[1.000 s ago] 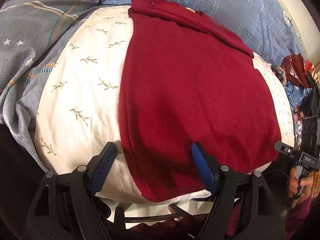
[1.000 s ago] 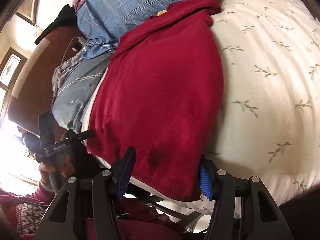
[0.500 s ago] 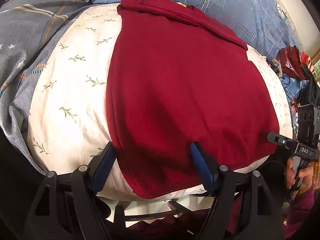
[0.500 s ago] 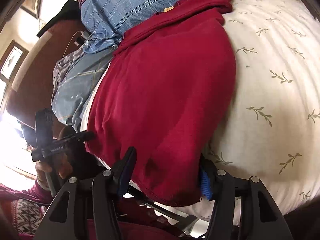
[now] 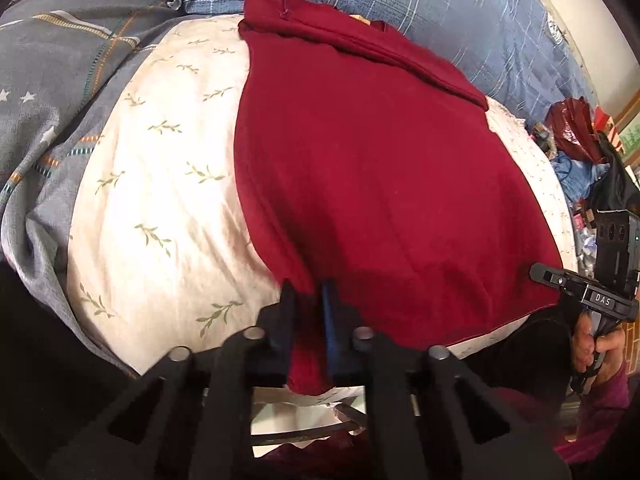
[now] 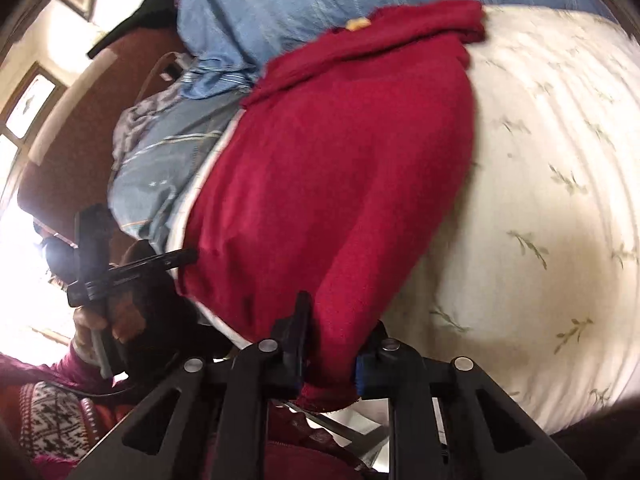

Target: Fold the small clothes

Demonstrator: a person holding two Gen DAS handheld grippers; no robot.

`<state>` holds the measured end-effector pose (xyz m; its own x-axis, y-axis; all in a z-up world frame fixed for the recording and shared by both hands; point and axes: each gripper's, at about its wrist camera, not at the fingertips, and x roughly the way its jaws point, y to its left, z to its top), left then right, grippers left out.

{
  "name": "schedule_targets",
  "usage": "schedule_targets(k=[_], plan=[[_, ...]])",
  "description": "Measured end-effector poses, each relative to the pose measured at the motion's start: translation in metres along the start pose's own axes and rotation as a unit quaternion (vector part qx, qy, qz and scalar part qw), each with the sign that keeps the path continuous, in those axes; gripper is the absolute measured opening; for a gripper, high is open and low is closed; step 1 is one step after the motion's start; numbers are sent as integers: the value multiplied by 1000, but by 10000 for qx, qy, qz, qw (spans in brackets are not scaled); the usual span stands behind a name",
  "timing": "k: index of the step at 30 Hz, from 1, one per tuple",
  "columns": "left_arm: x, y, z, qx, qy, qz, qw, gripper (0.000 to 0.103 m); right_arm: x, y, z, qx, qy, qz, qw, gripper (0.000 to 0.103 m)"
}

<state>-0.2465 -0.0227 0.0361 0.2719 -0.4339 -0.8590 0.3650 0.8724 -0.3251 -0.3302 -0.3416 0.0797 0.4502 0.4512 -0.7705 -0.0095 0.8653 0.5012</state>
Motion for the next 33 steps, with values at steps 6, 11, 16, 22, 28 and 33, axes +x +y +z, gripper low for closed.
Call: schedule_targets(k=[6,11,16,22,28,33], plan=[[-14,0,18,-39,-195,-369,9991,6,-14,15,20,-226,-335,171,9990,15],[-38,6,49,-117,-762,-506,9957,5,-29,18,51,-277,-842,289,9956,15],[-45,10,94,-31,-1263,-328,9914,5,-31,22,96,-261,-1362,140,9902,15],[-26,5,158,187,-1525,-96,9881,5,-20,14,152,-298,-1740,-240,9840,15],[-3,9,217,182,-1603,99,9869,5,-2,-8,209,-145,-1810,-478,9822,14],[32,12,270,102,-1560,369,9870,5,24,-34,254,36,-1792,-605,9820,17]])
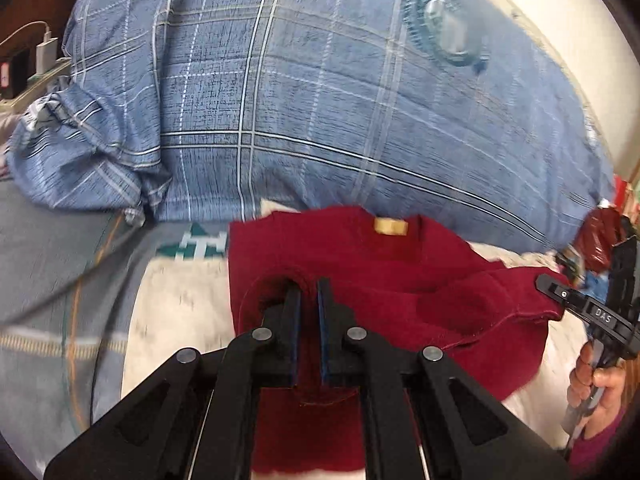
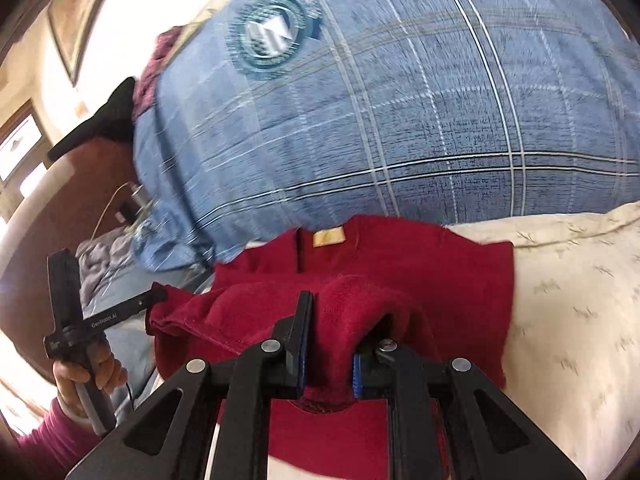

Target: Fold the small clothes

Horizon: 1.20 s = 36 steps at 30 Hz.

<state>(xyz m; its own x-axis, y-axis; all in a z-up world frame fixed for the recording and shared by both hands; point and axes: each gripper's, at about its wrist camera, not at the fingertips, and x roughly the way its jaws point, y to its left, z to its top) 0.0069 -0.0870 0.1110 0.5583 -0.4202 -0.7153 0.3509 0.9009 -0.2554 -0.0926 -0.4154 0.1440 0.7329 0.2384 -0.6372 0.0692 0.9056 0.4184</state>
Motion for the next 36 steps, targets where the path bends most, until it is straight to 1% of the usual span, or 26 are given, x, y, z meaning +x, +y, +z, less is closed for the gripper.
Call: schedule_targets(k=[2,3,5,7,9,10,11,12,13,14,16,17,18,20,22,23,24,25,27,29,31,32,33,34,35,36], plan=[[24,5,11,-89,84,85,9999,6,28,-11,12,114,171,-53,9998,18],[31,9,13,-144,130,78,9998,9,36,-15,16,127,280,-106,9995,19],[43,17,20,-288,221,-39,9993,12,49,-26,25,265,538,-205,9980,21],[44,22,25,-295,224,-200,9991,29,43,-33,28,428,444,-64,9981,30],[32,26,27,-277,-7,-205,9994,70,26,-36,28,536,99,-138,9984,68],[22,29,27,-278,-242,-131,9992,72,13,-39,28,585,-201,-250,9978,69],[19,31,29,-279,-324,-111,9990,73,2,-41,27,610,-437,-292,9968,69],[15,32,30,-249,-330,-105,9991,73,-3,-41,25,612,-482,-285,9966,69],[11,31,30,-186,-313,-84,9993,73,-7,-39,24,572,-447,-185,9972,65],[10,31,30,-140,-340,-60,9993,73,-8,-32,21,450,-370,-75,9983,64],[9,25,27,26,-424,53,9991,73,1,-13,14,40,-181,-131,9997,59],[15,19,26,121,-345,184,9992,73,13,0,11,-283,15,-195,9994,57],[23,16,26,152,-241,273,9992,73,21,7,9,-454,132,-225,9986,52],[41,12,25,125,-44,370,9992,73,46,21,7,-766,334,-377,9958,51],[64,8,23,159,252,577,9979,73,74,24,11,-909,449,-576,9932,49],[80,8,21,225,465,776,9956,73,85,22,13,-1036,475,-834,9900,49],[88,9,19,256,561,892,9941,73,96,15,17,-1123,455,-1254,9847,48],[95,11,18,262,615,965,9931,73,105,1,23,-983,418,-1645,9806,47],[107,19,17,172,655,951,9932,74,109,-30,33,-422,289,-1903,9804,47],[115,28,15,53,711,937,9930,77,110,-62,38,242,254,-1825,9826,39],[118,33,15,-60,757,879,9932,78,114,-84,37,766,431,-1619,9829,35],[117,35,15,-107,764,847,9934,78,110,-85,37,840,383,-1550,9836,35],[114,36,15,-133,741,830,9937,78,101,-84,38,857,297,-1518,9842,41],[109,37,15,-131,714,833,9939,78,91,-82,39,829,209,-1614,9832,46],[103,37,14,-105,684,839,9941,78,75,-78,39,775,81,-1768,9812,47],[93,39,13,-67,645,840,9944,77,64,-76,38,752,1,-1757,9816,47]])
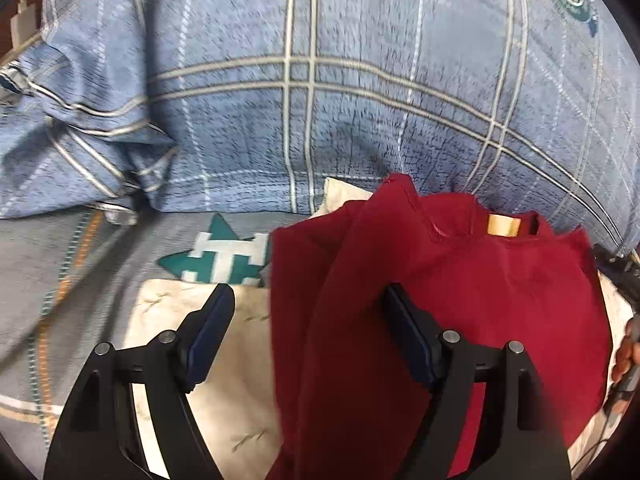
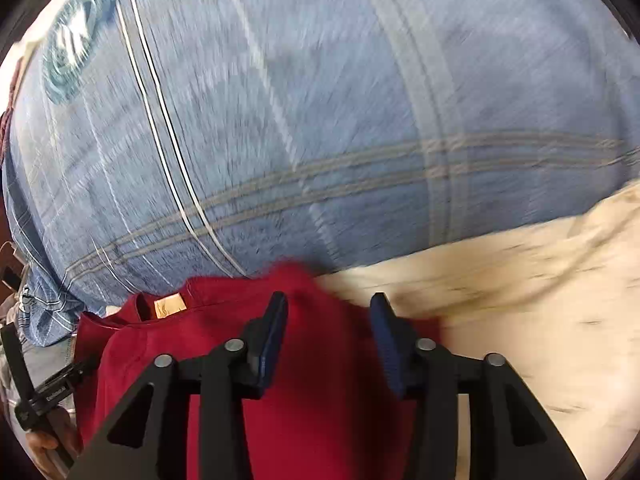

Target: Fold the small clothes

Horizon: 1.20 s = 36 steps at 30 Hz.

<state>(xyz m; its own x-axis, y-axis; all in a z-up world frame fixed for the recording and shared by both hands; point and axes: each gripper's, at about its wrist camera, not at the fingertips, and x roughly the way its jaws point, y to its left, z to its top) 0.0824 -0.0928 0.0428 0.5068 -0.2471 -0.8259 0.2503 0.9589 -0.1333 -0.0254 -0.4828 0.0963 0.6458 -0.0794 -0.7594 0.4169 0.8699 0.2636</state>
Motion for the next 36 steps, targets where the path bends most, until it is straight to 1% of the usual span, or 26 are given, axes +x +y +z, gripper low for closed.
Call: schedule_targets(k=[1,3,5,7,8,9,11,12,13,14,15,16,17,18,19,21,22,23,24,26,27,29,31,33,34,36], plan=[[-7,2,-2,26,-36,-5,10000,77,-20,-5,-3,0,-68,147,9999,47],[-27,8,-12,92,-116,-61,9999,77,-43,-8,-10,-84,-67,277,9996,48],[-44,12,-23,111,-179,-153,9997,77,-68,-5,-27,-326,-66,419,9986,48],[-64,16,-42,115,-219,-204,9995,77,-77,2,-44,-598,57,555,9967,48],[-71,19,-50,104,-225,-235,9994,77,-75,6,-52,-718,128,588,9956,47],[-76,20,-58,102,-217,-272,9993,77,-74,8,-57,-813,179,586,9948,44],[-86,18,-73,90,-147,-302,9994,77,-59,9,-76,-1004,391,309,9937,42],[-89,16,-81,69,-80,-295,9995,77,-47,8,-78,-1016,482,53,9936,42],[-87,15,-88,69,4,-264,9996,77,-44,5,-80,-1009,474,-135,9937,42],[-85,12,-98,84,179,-152,9997,77,-43,4,-80,-934,441,-117,9946,41],[-82,13,-105,82,269,-89,9996,77,-48,2,-79,-828,430,-123,9956,42],[-82,15,-110,66,330,-52,9994,77,-54,3,-77,-741,449,-162,9961,44],[-80,18,-117,13,389,-40,9992,77,-63,8,-75,-720,411,-113,9965,47],[-79,20,-121,-26,407,-42,9992,78,-69,13,-75,-754,366,-73,9965,47],[-75,24,-125,-138,423,-77,9990,78,-79,25,-75,-919,296,1,9953,47],[-74,29,-127,-324,421,-170,9984,79,-86,50,-78,-1187,235,150,9925,47],[-72,31,-127,-380,438,-202,9981,79,-89,66,-80,-1326,218,313,9904,47],[-74,31,-127,-415,443,-230,9979,79,-87,76,-82,-1383,235,427,9892,47],[-74,30,-127,-430,431,-242,9979,79,-82,95,-84,-1478,312,646,9864,47],[-74,28,-127,-398,387,-263,9981,80,-66,128,-85,-1674,459,900,9807,47],[-73,27,-126,-369,371,-254,9983,82,-56,147,-87,-1842,505,989,9766,44],[-70,26,-124,-326,367,-268,9984,84,-33,188,-92,-2248,583,1043,9670,43],[-68,26,-121,-314,398,-312,9982,84,-8,226,-94,-2513,577,1042,9605,43],[-66,28,-117,-364,443,-374,9977,86,11,250,-93,-2627,592,1070,9571,42],[-65,29,-116,-417,456,-401,9973,87,26,266,-91,-2690,649,1030,9554,41],[-62,30,-114,-504,499,-443,9965,89,50,280,-89,-2743,756,917,9543,41]])
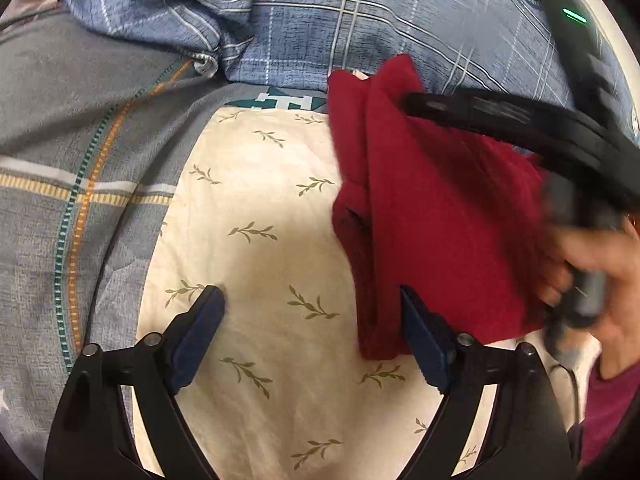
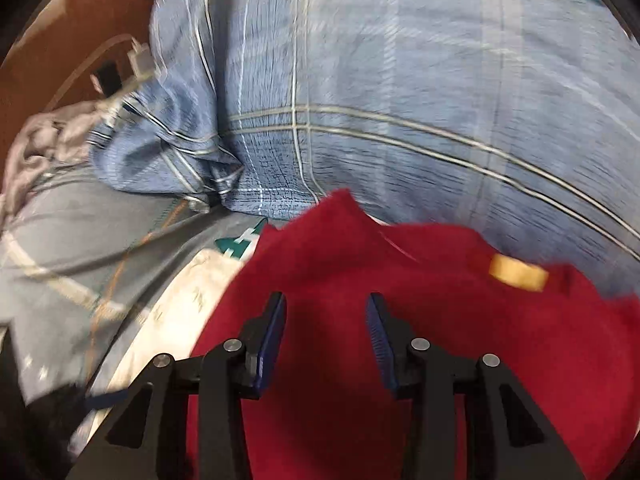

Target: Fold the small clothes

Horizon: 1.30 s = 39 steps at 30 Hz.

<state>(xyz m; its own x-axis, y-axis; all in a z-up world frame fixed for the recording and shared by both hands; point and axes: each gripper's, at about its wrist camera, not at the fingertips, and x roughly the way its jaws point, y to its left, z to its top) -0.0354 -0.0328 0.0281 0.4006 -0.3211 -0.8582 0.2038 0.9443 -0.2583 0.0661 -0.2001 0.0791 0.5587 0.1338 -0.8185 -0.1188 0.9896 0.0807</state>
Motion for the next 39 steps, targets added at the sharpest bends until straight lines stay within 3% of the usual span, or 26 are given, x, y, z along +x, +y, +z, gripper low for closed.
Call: schedule_targets(k=[5,9,11,14,17,18,20,21,22,28,39], plan=[[2,-2,6,-54,43,-15,10000,90,59,2,14,192,394,-153,9989,43],[1,-1,9,-181,115,-90,9997,90,50,-6,15,478,373,5,9982,44],[0,1,10,-250,125,-114,9995,90,39,-12,14,672,402,163,9968,50],[0,-1,9,-251,99,-54,9996,90,27,-4,17,662,348,330,9967,77],[-1,-3,8,-213,70,-11,9997,90,43,22,20,189,662,43,9976,81],[-2,-2,8,-212,67,-14,9998,90,53,33,22,-91,803,-203,9965,80],[-2,-1,9,-246,82,-48,9997,90,64,51,18,-758,832,-808,9904,59],[-3,0,10,-264,89,-63,9996,90,64,57,18,-981,735,-1051,9869,44],[-3,1,10,-282,95,-80,9995,90,60,57,19,-1010,643,-1005,9877,22],[-5,4,17,-472,33,-211,9987,90,41,23,32,-249,347,-472,9980,15],[4,-12,30,-333,-562,-531,9965,90,-9,2,42,284,-23,365,9989,15]])
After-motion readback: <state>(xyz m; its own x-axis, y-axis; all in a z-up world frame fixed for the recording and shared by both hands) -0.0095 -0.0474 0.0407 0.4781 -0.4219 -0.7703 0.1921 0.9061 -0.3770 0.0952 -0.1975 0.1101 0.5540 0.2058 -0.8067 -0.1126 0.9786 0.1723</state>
